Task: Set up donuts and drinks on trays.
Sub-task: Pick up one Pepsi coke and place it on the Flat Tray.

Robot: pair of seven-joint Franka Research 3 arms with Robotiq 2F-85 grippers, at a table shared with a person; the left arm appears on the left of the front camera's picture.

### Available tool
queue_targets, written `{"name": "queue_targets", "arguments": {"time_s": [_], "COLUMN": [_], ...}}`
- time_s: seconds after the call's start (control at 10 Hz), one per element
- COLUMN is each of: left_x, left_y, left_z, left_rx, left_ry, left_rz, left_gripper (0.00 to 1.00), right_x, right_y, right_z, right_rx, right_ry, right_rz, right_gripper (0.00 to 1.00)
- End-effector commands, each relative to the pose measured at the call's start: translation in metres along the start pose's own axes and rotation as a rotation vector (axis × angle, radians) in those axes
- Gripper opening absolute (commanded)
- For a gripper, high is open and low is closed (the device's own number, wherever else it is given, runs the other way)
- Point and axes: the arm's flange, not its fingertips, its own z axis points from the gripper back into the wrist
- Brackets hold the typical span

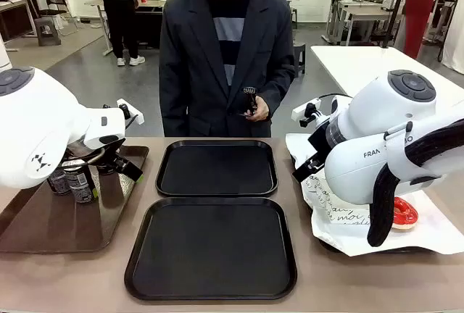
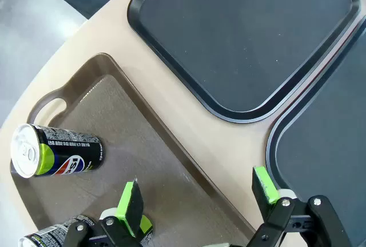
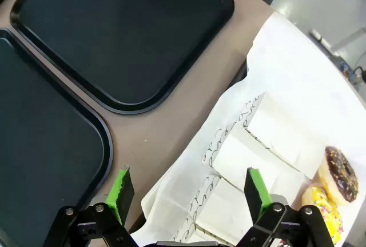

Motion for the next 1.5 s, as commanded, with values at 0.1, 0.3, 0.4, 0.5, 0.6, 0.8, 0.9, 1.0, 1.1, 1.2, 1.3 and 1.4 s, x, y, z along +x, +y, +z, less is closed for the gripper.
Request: {"name": "queue_targets", "arguments": {"time_s": [0.1, 0.3, 0.4, 0.5, 0.6, 0.8, 0.9, 1.0, 1.1, 1.2, 1.3, 1.4], "left_x": [0.0, 0.0, 0.0, 0.0, 0.0, 0.0, 0.0, 0.0, 0.0, 0.0, 0.0, -0.017], "left_y": [0.0, 0.0, 0.0, 0.0, 0.0, 0.0, 0.0, 0.0, 0.0, 0.0, 0.0, -0.011], "left_z": [0.0, 0.0, 0.0, 0.0, 0.0, 0.0, 0.0, 0.0, 0.0, 0.0, 0.0, 0.035], "left_rx": [0.0, 0.0, 0.0, 0.0, 0.0, 0.0, 0.0, 0.0, 0.0, 0.0, 0.0, -0.019], "left_ry": [0.0, 0.0, 0.0, 0.0, 0.0, 0.0, 0.0, 0.0, 0.0, 0.0, 0.0, 0.009], "left_rz": [0.0, 0.0, 0.0, 0.0, 0.0, 0.0, 0.0, 0.0, 0.0, 0.0, 0.0, -0.101], "left_gripper": [1.0, 1.0, 1.0, 1.0, 1.0, 1.0, 1.0, 1.0, 1.0, 1.0, 1.0, 1.0], "right_x": [0.0, 0.0, 0.0, 0.0, 0.0, 0.0, 0.0, 0.0, 0.0, 0.0, -0.006, -0.017], "right_y": [0.0, 0.0, 0.0, 0.0, 0.0, 0.0, 0.0, 0.0, 0.0, 0.0, 0.011, 0.018], "right_z": [0.0, 0.0, 0.0, 0.0, 0.0, 0.0, 0.0, 0.0, 0.0, 0.0, 0.024, 0.046], "right_rx": [0.0, 0.0, 0.0, 0.0, 0.0, 0.0, 0.0, 0.0, 0.0, 0.0, -0.033, -0.049], "right_ry": [0.0, 0.0, 0.0, 0.0, 0.0, 0.0, 0.0, 0.0, 0.0, 0.0, -0.001, 0.0], "right_rz": [0.0, 0.0, 0.0, 0.0, 0.0, 0.0, 0.0, 0.0, 0.0, 0.0, 0.015, 0.016], "right_gripper": [1.0, 1.0, 1.0, 1.0, 1.0, 1.0, 1.0, 1.0, 1.0, 1.0, 1.0, 1.0]}}
